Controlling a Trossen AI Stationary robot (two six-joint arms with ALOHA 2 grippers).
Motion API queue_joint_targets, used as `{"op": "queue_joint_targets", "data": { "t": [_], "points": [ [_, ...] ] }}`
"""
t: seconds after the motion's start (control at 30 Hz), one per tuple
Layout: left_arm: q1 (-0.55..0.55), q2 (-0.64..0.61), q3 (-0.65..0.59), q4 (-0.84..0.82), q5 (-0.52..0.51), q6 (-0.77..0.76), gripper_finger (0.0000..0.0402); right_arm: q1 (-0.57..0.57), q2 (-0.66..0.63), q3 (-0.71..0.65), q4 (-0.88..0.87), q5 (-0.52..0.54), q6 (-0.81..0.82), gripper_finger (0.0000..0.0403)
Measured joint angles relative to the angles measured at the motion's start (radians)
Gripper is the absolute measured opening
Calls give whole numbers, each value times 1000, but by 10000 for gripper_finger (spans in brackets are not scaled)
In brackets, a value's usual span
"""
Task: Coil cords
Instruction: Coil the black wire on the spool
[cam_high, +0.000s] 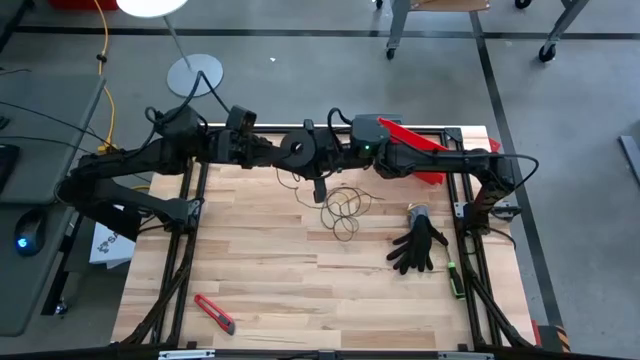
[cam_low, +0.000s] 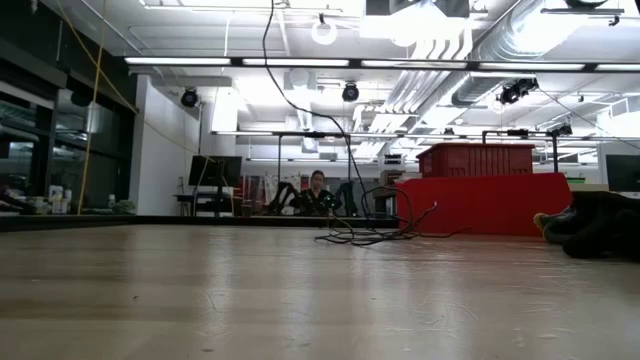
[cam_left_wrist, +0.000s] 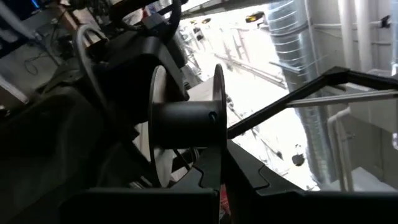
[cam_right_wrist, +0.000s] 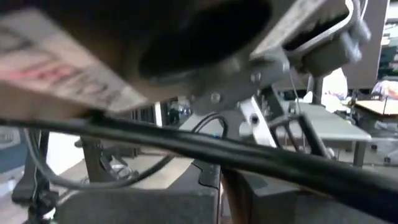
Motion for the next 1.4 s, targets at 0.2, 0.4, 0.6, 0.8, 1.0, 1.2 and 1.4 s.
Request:
{"op": "queue_joint_targets", "data": {
  "t": [0.2,0.4,0.6,0.8,1.0,1.2,1.4],
  "points": [
    [-10,21,0,2,82,-51,0,-12,6,0,46,11,1,0],
    [-37,21,0,-12,104,-64,0,-37,7,0,64,2,17,0],
    [-65,20,1,-91,121,-54,0,-61,7,-1,71,-39,32,0],
    [-74,23,-1,-177,112,-9,0,-91,6,-1,81,-107,66,0],
    [-73,24,-1,-319,110,45,0,-118,6,0,79,-156,84,0],
    [-71,18,-1,-439,99,101,0,-138,-9,0,44,-186,100,0],
    [-70,-33,-1,-575,-1,204,0,-166,-68,0,-99,-189,26,0]
  ]
}}
